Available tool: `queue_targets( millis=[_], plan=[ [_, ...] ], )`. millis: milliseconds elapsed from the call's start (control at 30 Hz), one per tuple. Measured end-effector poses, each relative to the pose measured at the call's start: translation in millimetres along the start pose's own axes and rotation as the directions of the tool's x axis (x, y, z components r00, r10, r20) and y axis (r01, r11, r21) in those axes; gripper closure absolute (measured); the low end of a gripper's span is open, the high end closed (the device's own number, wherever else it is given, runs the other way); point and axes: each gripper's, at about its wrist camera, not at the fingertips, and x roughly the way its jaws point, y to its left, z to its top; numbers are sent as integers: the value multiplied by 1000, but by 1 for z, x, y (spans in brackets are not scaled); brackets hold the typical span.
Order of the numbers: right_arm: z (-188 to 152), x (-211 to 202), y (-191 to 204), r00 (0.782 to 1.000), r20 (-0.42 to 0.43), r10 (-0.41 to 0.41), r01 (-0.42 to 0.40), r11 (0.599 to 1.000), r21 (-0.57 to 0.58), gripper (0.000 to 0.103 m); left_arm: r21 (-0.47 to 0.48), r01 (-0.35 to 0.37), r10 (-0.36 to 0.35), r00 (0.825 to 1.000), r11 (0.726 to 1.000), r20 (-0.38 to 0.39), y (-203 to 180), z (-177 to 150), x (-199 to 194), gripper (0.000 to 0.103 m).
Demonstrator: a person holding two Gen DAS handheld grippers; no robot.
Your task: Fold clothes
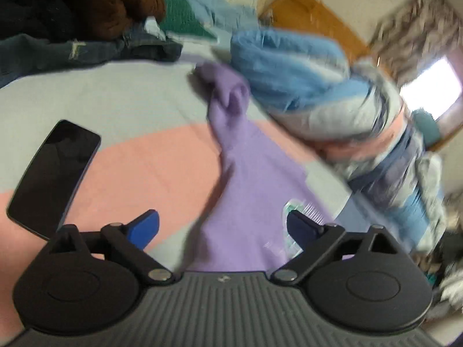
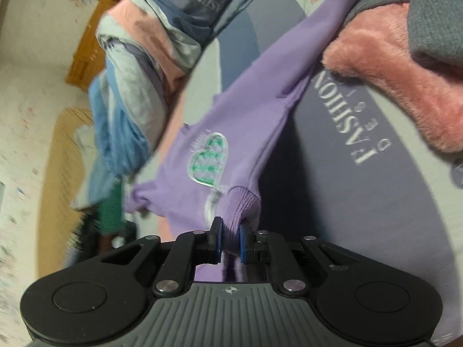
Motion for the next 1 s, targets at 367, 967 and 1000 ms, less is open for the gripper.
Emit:
queue_targets(
  millis=[367,967,1000],
  plan=[
    [-3,-5,4,999,16,44,-44,999,30,92,-570,80,-318,889,818,-331,92,-83,22,7],
    [3,-10,17,996,26,89,-90,995,38,92,-861,171,-367,930,479,-19,112,-99,86,79],
    [2,-10,15,996,29,85,-86,995,42,92,-842,162,-369,928,514,-46,111,-95,87,79]
  ],
)
